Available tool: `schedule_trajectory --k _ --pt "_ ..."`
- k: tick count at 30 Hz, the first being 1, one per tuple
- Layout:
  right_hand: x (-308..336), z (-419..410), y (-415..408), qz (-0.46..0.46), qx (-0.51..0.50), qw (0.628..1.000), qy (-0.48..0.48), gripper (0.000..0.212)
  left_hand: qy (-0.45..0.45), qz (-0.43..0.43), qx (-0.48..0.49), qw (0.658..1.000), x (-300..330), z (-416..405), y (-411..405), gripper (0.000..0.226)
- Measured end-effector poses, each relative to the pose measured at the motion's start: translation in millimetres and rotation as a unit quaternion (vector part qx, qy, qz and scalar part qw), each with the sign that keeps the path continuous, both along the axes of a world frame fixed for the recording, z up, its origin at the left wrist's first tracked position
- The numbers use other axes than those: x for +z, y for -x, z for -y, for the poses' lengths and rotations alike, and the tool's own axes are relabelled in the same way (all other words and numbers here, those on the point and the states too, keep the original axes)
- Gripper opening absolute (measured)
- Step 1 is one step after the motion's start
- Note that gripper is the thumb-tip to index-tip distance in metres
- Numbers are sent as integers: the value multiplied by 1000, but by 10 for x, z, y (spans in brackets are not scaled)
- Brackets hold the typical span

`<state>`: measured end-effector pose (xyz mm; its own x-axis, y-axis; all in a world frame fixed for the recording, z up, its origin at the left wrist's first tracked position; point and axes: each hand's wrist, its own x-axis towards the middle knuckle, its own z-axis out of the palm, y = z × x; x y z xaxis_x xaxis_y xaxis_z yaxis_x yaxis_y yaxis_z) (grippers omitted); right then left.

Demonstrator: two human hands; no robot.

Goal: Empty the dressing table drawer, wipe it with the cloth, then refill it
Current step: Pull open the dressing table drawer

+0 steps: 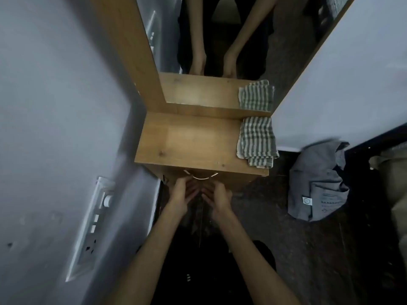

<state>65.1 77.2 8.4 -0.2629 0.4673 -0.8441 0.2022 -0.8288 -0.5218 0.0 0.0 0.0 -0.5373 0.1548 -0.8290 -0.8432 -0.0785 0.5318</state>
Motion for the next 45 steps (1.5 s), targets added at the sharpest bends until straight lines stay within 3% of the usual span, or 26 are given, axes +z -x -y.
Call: schedule_trajectory --k 7,11,17,23,33,45 --pt "-269 40 80 -46 -7 999 -11 2 -73 2 34 997 -267 -47 40 15" --pt "-286 106 54 -55 5 998 -33 13 -78 -23 16 997 -310 -26 -13 15" --pt "-200 159 -73 -57 29 996 -59 19 -40 -61 12 997 -271 15 -119 9" --pt "-211 389 -406 -46 60 995 -61 21 -21 -62 20 998 -241 295 -452 22" --pt "-185 802 -1143 -31 119 991 -55 10 9 -48 17 999 -198 842 -1118 23" --pt "-148 1296 -1813 -10 154 987 -48 10 39 -40 13 998 -195 1366 -1751 3"
